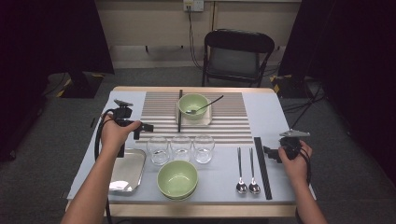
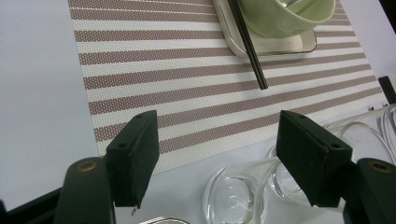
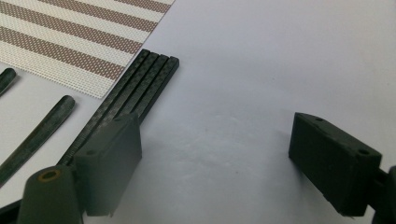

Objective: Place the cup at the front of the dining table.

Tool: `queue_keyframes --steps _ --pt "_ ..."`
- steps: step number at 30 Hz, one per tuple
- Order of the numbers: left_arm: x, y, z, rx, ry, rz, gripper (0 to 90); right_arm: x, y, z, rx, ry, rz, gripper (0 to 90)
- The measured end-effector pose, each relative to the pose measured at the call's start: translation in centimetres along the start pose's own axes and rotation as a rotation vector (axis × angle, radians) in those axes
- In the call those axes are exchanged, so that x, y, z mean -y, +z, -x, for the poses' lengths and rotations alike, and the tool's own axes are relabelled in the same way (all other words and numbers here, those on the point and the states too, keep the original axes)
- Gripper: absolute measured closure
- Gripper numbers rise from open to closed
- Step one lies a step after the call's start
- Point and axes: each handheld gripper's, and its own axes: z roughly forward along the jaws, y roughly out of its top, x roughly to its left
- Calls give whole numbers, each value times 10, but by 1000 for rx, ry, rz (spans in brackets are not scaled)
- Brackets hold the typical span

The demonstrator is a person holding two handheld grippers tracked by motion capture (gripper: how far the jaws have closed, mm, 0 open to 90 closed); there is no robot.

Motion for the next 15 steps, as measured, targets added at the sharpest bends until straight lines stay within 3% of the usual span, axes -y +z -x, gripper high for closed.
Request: queue_keyframes --steps 15 --pt "5 1 2 3 20 -12 302 0 0 0 -3 -1 0 164"
